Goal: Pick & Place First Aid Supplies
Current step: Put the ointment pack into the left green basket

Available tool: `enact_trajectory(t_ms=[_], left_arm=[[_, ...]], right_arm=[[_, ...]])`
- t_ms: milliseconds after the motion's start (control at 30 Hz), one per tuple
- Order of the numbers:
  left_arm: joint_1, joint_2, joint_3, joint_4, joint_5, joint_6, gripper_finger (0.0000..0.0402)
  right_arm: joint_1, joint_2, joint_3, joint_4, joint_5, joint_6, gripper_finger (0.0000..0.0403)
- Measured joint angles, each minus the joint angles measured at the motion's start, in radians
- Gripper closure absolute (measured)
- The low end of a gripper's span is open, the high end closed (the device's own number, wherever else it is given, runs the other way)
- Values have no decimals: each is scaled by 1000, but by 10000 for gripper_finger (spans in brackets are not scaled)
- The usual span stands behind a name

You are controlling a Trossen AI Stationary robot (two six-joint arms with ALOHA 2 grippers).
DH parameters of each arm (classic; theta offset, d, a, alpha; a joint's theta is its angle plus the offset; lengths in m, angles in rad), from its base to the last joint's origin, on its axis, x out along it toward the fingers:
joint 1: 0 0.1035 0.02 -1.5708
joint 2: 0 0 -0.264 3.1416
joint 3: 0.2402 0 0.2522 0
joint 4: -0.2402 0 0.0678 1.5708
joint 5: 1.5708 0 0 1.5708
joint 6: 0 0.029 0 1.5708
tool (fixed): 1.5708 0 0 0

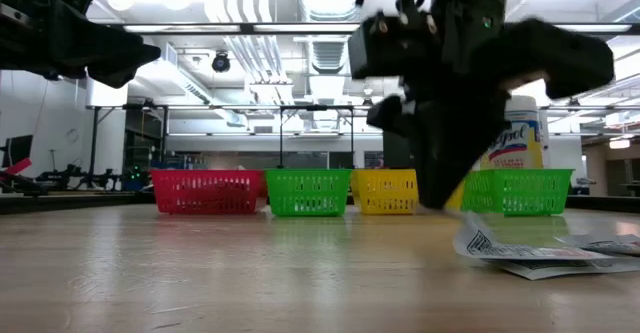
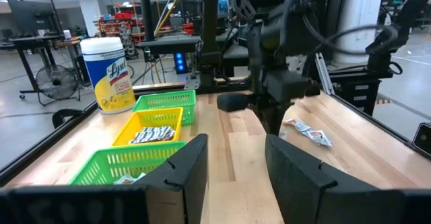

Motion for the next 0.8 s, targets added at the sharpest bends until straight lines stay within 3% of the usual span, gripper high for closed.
enact_trajectory(t_ms=[200,500,800], left_arm=[[0,0,0,1,-7,0,251],[1,0,0,3,-6,0,251],[1,0,0,3,-6,9,251]], right_arm=[[-6,-68,41,12,45,14,394],[-42,-102,129,139,329,-113,394],[-167,-102,198,167,495,-130,394]])
